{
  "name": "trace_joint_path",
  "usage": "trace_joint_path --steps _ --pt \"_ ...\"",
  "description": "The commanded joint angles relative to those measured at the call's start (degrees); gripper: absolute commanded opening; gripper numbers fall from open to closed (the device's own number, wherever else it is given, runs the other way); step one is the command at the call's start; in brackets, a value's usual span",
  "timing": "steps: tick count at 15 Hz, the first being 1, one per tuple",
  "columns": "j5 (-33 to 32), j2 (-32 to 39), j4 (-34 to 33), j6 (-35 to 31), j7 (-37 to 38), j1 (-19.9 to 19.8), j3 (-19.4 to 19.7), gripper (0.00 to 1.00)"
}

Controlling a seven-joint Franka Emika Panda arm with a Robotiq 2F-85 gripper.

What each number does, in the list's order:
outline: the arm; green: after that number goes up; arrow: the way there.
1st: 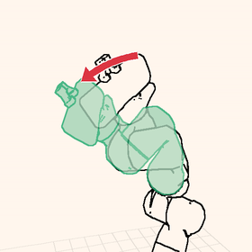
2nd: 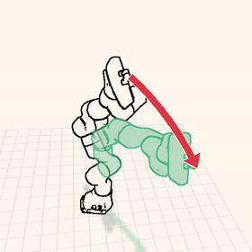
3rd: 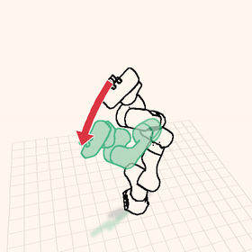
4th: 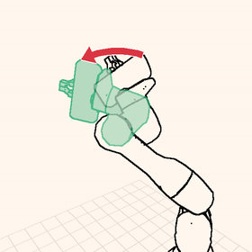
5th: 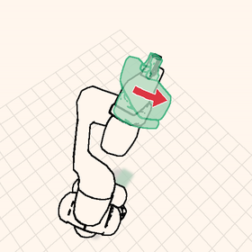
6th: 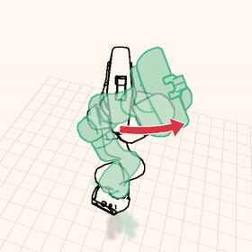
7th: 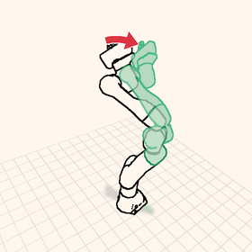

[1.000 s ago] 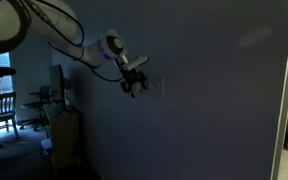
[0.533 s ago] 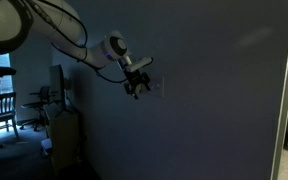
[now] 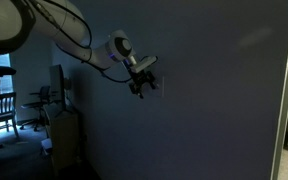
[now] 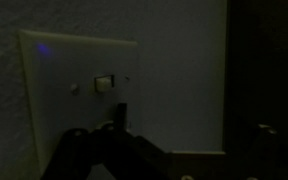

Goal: Turn on the light switch on the left

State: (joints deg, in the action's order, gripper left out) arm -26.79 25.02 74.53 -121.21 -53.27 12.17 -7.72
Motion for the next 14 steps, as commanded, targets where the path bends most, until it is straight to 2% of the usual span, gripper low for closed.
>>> trace_joint_path --steps 1,14 --pt "-0.7 -0.7 1.0 -3.6 -0.1 -0.5 0.1 1.0" --pt "2.6 0.5 -1.4 -0.5 -2.5 -0.7 -0.5 1.0"
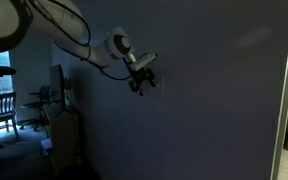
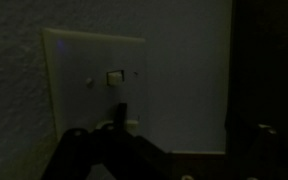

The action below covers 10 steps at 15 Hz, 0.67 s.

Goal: Turn on the light switch on the left

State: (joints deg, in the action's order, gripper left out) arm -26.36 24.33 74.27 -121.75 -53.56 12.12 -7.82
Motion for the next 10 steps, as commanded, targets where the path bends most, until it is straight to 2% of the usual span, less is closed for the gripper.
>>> trace_joint_path --steps 1,7,10 --pt "2.6 1.4 -1.2 0.1 -2.2 -0.8 -0.4 1.0" --pt "7.5 2.4 -1.5 2.1 -2.8 -1.8 -0.7 1.0" --pt "8.5 3.7 -2.4 5.2 -2.3 -1.2 -0.6 1.0"
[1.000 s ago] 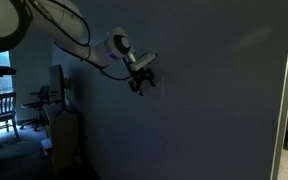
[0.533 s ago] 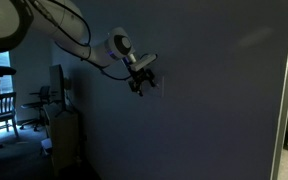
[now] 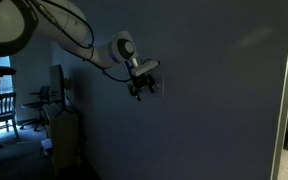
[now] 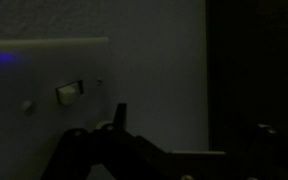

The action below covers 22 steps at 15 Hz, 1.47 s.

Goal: Turn on the light switch on the left

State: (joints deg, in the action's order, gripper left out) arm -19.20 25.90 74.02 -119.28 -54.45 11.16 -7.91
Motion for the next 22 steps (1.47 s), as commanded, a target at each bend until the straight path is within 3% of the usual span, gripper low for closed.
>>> trace_joint_path --steps 1,10,16,22 --pt "1.4 2.5 -2.2 2.9 -1.5 -0.2 -0.5 1.0" --pt "-3.1 2.3 -5.4 3.3 -1.5 2.8 0.2 1.0" --pt "-5.4 1.4 -4.9 2.8 -0.8 2.6 0.6 1.0" --pt "-3.5 1.9 -4.1 1.0 -1.4 1.4 0.1 1.0"
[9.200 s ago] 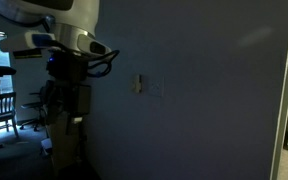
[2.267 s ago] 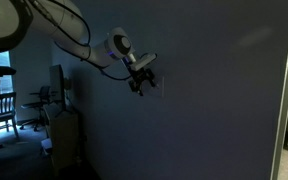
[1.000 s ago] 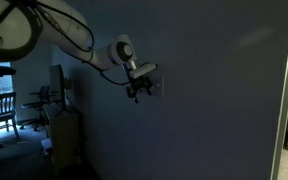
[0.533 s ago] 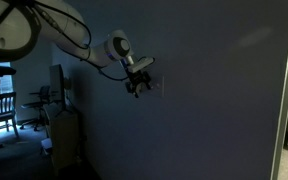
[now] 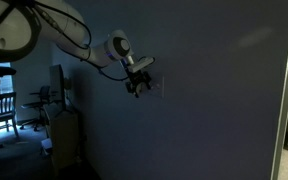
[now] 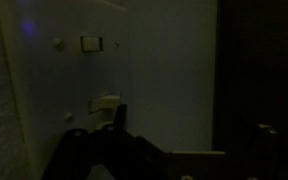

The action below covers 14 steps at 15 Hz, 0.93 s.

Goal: Turn on the light switch on the left

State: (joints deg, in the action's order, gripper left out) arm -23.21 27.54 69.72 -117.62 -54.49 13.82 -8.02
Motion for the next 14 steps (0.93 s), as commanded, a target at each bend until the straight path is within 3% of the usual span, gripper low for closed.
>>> trace_joint_path --steps 1,14 --pt "0.7 0.3 0.1 -0.7 -1.4 -1.4 0.2 1.0" --pt "3.4 1.3 0.0 -1.2 -2.1 -2.9 0.3 1.0"
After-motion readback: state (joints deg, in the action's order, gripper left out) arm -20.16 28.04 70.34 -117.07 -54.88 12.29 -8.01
